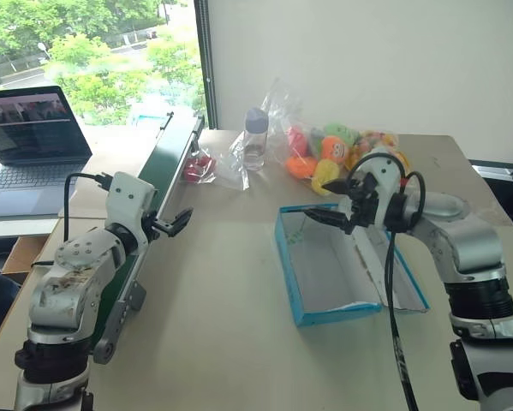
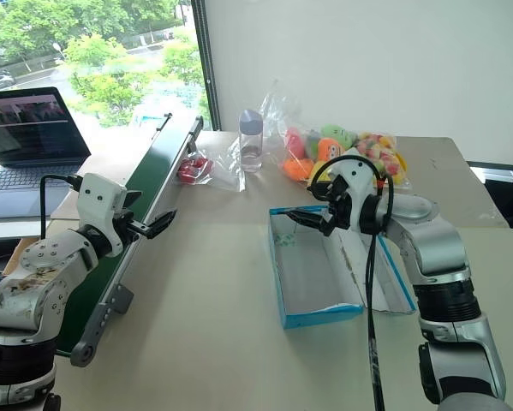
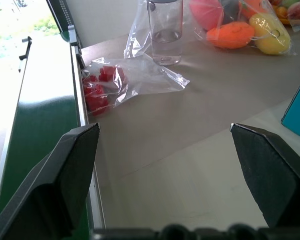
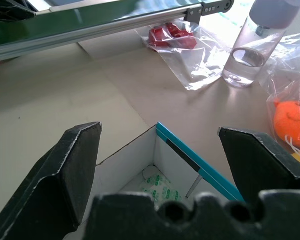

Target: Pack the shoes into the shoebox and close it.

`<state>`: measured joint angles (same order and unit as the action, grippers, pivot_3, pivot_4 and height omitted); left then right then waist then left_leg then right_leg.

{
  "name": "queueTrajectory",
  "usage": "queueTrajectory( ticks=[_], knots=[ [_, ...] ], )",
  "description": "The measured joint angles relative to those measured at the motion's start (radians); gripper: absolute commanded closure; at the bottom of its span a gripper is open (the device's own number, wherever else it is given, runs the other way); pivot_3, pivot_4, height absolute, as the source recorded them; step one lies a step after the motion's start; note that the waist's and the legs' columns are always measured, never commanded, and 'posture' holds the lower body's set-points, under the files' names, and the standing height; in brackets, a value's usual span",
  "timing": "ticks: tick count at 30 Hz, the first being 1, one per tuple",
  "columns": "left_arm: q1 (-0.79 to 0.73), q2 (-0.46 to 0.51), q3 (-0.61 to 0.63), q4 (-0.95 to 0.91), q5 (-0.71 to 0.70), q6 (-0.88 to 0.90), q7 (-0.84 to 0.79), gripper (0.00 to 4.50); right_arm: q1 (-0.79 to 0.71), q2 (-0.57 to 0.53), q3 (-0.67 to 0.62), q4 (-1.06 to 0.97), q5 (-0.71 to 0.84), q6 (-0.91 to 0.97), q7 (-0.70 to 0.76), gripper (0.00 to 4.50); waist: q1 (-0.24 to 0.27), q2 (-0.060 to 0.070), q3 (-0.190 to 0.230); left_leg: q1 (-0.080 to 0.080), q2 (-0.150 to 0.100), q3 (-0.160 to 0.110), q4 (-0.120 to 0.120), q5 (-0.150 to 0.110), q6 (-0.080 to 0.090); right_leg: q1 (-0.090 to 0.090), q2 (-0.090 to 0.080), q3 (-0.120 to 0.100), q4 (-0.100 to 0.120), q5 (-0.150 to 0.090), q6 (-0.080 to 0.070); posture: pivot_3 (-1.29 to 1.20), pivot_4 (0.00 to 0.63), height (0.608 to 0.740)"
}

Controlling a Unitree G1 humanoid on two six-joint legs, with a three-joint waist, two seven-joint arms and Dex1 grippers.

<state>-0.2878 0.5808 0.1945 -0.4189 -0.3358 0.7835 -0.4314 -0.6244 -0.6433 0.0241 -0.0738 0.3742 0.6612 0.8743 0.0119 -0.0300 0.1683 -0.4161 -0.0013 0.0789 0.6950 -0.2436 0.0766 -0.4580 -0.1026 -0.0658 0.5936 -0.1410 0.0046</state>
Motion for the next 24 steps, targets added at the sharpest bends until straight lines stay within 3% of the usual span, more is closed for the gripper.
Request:
queueTrajectory(
  ticks=[6,13,16,24],
  knots=[
    [0.025,0.004,0.001,0.049,0.055,-0.001,0.058,0.02,0.004,0.004,0.000,-0.005,-0.002,-0.004,-0.016,0.00,-0.001,0.000,0.000,0.000,0.000,0.001,0.000,0.000,0.000,0.000,0.000,0.000,0.000,0.000,0.000,0.00,0.150,0.740],
    [-0.020,-0.024,0.159,0.109,0.090,0.011,0.220,0.02,-0.053,0.053,0.002,0.048,-0.073,-0.099,-0.104,0.00,0.000,0.000,0.000,0.000,0.000,0.001,0.000,0.000,0.000,-0.001,0.000,0.000,0.000,0.002,-0.002,0.00,0.150,0.740],
    [-0.028,0.010,0.203,0.115,0.097,0.026,0.233,0.02,-0.070,0.065,0.002,0.070,-0.088,-0.120,-0.124,0.00,-0.001,0.000,0.000,0.000,0.000,0.001,-0.001,0.000,0.000,-0.001,0.000,0.000,0.000,0.002,-0.004,0.00,0.150,0.740],
    [-0.008,-0.009,0.221,0.122,0.081,0.046,0.231,0.02,-0.064,0.071,0.005,0.085,-0.084,-0.137,-0.078,0.00,0.000,0.000,0.000,0.000,0.000,0.002,-0.001,0.000,0.000,-0.001,-0.002,0.000,0.000,0.002,-0.004,0.00,0.150,0.740]
  ],
)
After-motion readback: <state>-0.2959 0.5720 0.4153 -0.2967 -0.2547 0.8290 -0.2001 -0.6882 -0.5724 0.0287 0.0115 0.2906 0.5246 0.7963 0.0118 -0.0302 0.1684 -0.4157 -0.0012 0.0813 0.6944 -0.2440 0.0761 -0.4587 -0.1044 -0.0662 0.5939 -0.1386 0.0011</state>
